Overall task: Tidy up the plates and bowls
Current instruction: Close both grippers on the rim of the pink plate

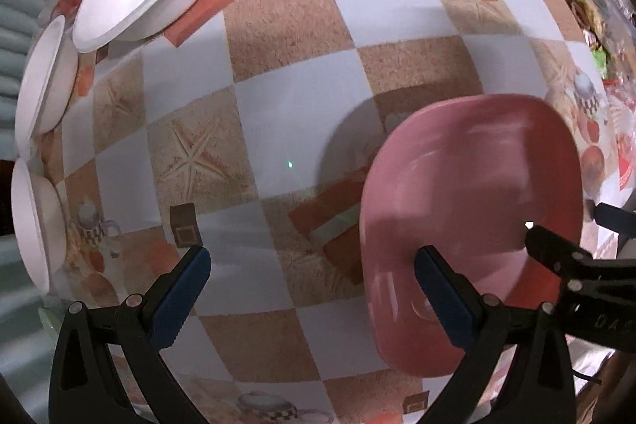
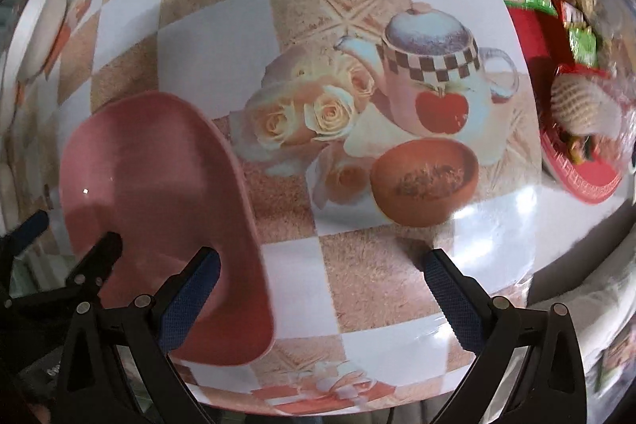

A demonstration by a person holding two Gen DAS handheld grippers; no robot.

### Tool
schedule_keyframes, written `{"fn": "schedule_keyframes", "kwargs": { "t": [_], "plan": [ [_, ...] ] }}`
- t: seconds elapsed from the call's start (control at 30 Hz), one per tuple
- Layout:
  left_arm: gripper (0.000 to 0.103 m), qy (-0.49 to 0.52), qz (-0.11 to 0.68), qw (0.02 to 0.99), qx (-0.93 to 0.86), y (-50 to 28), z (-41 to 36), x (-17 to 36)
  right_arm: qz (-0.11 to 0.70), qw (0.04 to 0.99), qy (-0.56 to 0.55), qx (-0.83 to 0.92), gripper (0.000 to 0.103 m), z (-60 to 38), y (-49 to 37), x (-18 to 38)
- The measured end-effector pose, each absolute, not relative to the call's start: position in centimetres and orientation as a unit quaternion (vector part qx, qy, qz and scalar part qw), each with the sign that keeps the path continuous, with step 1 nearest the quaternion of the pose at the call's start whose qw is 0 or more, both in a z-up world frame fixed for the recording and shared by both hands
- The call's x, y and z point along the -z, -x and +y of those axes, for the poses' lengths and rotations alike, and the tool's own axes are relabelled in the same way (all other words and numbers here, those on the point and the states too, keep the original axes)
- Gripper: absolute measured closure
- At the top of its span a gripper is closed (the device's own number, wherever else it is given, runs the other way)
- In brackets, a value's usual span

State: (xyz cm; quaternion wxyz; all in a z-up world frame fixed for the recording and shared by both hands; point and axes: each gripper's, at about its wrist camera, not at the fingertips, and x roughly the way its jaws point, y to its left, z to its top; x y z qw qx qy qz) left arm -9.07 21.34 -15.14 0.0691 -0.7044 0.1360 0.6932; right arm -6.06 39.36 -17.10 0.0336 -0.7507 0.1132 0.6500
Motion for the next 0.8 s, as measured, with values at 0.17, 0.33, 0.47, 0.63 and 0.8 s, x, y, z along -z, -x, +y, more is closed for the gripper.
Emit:
{"fn": "schedule_keyframes", "kwargs": {
  "t": [0.17, 0.33, 0.47, 0.63, 0.8],
  "plan": [
    [0.000, 0.713, 0.103, 0.082, -0.689, 9.8, 20.5, 15.5, 0.112, 0.033, 0.746, -0.656, 0.000, 39.6, 5.9, 17.0],
    [0.000, 0.724, 0.075, 0.081, -0.681, 9.8, 18.8, 16.0, 0.115, 0.036, 0.735, -0.668, 0.000, 39.7, 5.4, 16.6],
    [0.000, 0.734, 0.077, 0.079, -0.670, 10.1, 18.8, 16.1, 0.113, 0.032, 0.740, -0.663, 0.000, 39.5, 4.8, 16.6],
    [0.012, 0.733, 0.085, 0.089, -0.669, 11.7, 21.0, 15.5, 0.113, 0.032, 0.750, -0.651, 0.001, 39.7, 5.9, 16.8],
    [0.050, 0.721, 0.106, 0.123, -0.673, 11.5, 22.7, 14.4, 0.081, 0.001, 0.745, -0.662, 0.024, 38.3, 6.4, 15.7]
  ]
}}
